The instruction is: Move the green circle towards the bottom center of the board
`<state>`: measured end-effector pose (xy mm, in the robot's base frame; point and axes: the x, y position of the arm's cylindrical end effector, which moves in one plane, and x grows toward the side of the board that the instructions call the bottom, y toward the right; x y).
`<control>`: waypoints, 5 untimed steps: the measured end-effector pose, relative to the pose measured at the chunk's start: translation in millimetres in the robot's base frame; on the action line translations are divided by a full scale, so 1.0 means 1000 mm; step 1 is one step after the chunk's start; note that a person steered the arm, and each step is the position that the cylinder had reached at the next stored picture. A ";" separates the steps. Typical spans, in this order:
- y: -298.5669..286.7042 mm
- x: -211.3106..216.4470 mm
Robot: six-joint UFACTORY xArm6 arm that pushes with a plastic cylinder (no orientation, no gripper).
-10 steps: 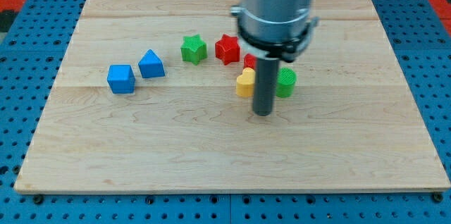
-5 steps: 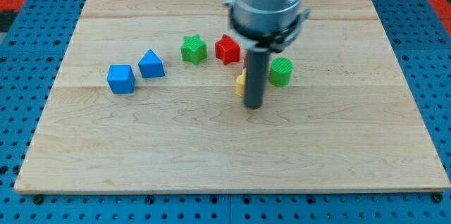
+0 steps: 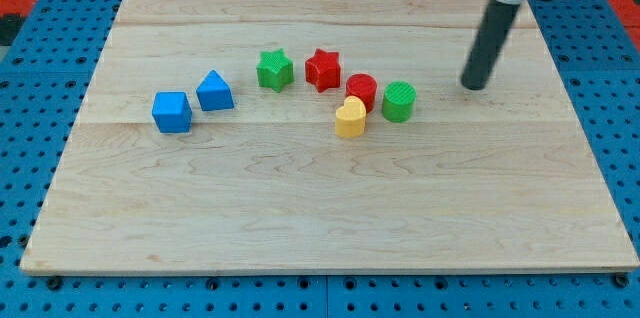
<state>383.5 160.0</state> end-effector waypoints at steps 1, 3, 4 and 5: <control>-0.046 0.009; -0.096 0.062; -0.102 0.062; -0.125 0.063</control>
